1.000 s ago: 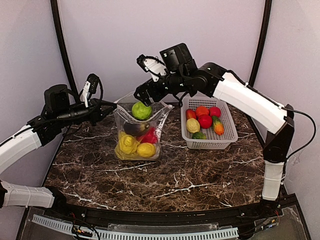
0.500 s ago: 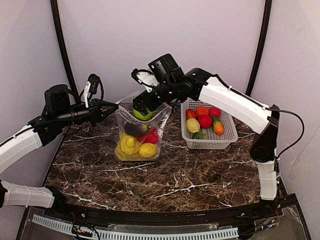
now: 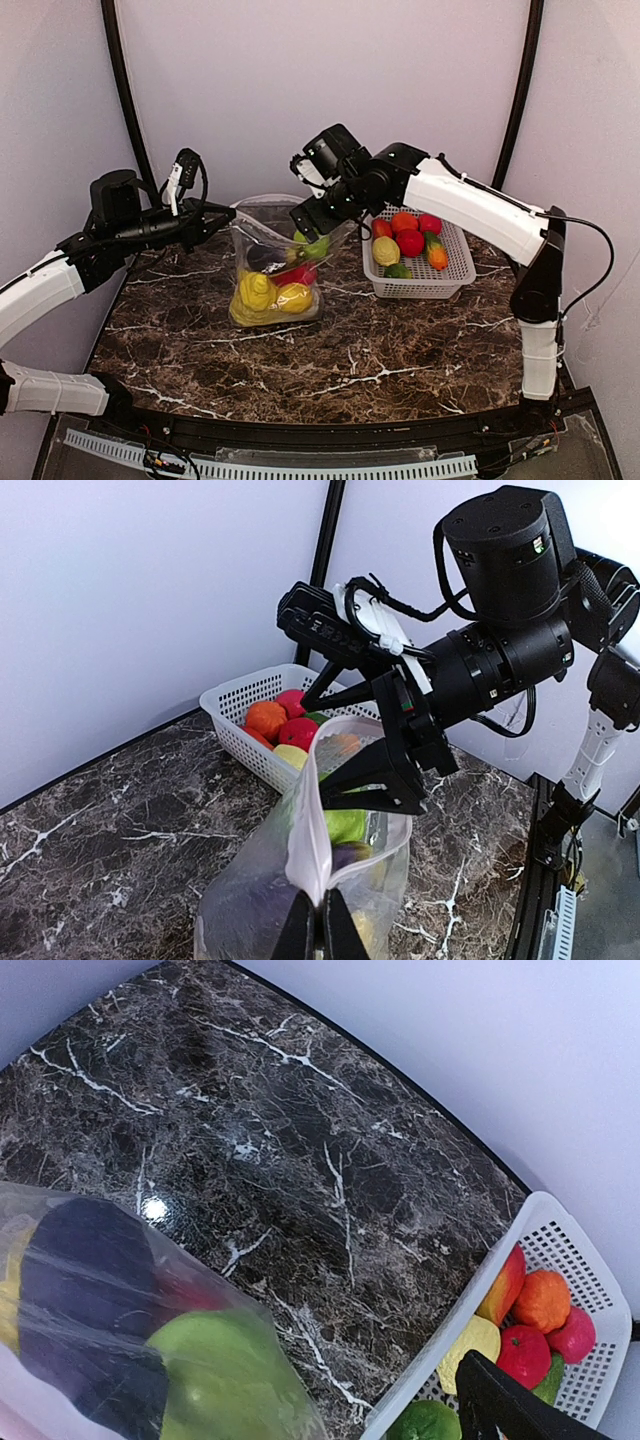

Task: Place the food in the zip-top bag and seal the zipper
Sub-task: Adjust the fake fruit in the zipper food storage bag, then pick up the fake fruit from the bin.

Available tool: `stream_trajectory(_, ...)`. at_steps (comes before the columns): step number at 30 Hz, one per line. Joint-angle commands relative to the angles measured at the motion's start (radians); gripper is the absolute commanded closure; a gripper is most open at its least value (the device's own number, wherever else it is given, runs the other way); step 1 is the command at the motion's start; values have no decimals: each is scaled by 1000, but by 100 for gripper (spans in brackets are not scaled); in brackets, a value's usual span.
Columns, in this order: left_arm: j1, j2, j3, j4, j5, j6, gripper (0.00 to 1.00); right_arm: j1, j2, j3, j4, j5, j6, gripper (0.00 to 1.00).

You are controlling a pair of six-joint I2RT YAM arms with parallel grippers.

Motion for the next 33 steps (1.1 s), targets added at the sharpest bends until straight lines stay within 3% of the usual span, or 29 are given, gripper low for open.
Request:
stream_trajectory(1, 6, -26, -8, 33, -11, 13, 99, -18, -35, -21, -61, 84, 33, 1)
stream_trajectory(10, 6, -13, -8, 36, -4, 10, 99, -20, -77, 21, -60, -35, 43, 1)
stream_trajectory(16, 6, -13, -8, 33, -20, 8, 99, -17, -251, -77, 76, -217, 49, 1)
stream_trajectory(21, 6, -11, -8, 28, -34, 7, 99, -26, -373, -184, 142, -161, 79, 1)
stream_trajectory(25, 6, -14, -9, 28, -39, 6, 99, -94, -422, -275, 146, -123, 135, 1)
stream_trajectory(33, 7, -20, -11, 28, -45, 7, 99, -285, -459, -515, 214, -204, 225, 1)
